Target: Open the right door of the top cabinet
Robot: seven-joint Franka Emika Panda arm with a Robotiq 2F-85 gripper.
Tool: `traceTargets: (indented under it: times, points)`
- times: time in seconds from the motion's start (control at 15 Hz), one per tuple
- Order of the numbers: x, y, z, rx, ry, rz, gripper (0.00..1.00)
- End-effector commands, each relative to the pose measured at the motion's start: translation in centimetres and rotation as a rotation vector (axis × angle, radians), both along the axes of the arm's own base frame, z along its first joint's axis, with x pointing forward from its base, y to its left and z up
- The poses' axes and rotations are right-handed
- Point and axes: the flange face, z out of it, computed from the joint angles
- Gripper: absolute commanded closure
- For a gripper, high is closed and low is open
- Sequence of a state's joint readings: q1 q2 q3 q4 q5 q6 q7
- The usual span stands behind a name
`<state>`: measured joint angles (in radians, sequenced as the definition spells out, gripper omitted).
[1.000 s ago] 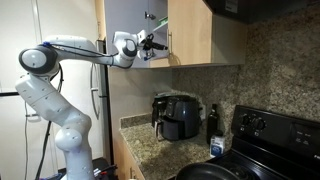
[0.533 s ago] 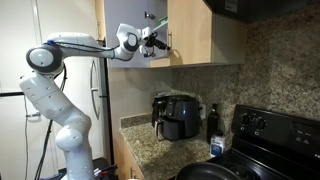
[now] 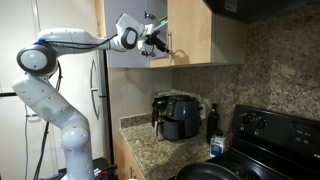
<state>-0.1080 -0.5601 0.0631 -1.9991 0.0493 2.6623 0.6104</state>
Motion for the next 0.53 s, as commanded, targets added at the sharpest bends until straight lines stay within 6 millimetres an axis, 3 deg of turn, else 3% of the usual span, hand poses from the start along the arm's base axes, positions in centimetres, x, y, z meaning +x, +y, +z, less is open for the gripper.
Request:
traceTargets:
  times: [0.0, 0.4, 0.47]
  points:
    - [-1.2, 0.8, 0.3, -0.192, 0.0, 0.059, 0.0]
    - [-1.3, 0.9, 1.2, -0.207, -0.018, 0.064, 0.0]
    - [-0.4, 2.0, 1.0, -0.253, -0.026, 0.086, 0.0]
